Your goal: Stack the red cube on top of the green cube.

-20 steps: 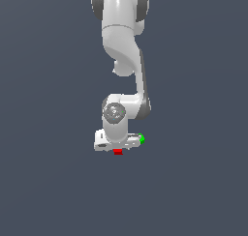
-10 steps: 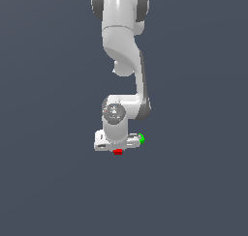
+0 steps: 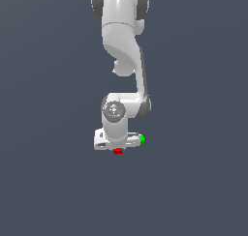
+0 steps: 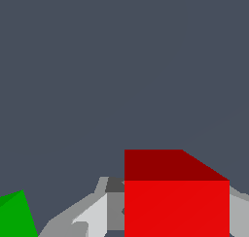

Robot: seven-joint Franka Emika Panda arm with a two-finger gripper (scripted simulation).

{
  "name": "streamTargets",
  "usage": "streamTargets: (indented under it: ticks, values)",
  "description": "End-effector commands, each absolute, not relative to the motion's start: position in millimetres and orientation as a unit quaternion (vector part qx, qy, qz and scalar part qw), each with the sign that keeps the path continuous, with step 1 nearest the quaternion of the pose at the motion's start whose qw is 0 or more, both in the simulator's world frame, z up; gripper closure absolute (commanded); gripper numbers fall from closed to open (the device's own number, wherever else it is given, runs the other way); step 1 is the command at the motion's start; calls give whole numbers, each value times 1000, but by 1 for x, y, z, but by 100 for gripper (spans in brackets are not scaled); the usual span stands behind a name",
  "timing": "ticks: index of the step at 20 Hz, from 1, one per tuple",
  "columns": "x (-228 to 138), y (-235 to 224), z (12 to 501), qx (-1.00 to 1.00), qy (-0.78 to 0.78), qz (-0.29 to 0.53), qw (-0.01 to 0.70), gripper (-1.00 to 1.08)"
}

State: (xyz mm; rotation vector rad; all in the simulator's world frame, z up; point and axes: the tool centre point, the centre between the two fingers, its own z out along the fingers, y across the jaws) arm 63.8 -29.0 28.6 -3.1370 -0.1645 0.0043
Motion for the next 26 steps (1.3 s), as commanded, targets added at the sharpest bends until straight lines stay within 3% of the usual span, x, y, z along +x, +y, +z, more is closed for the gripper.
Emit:
streamTargets:
  ticks: [1,13,26]
  values:
    - [64,-29,40,-999,-52,0,0,108]
    - [64,-29,113,-999,-52,0,0,108]
    - [58,-16,112,-999,-52,-1,0,108]
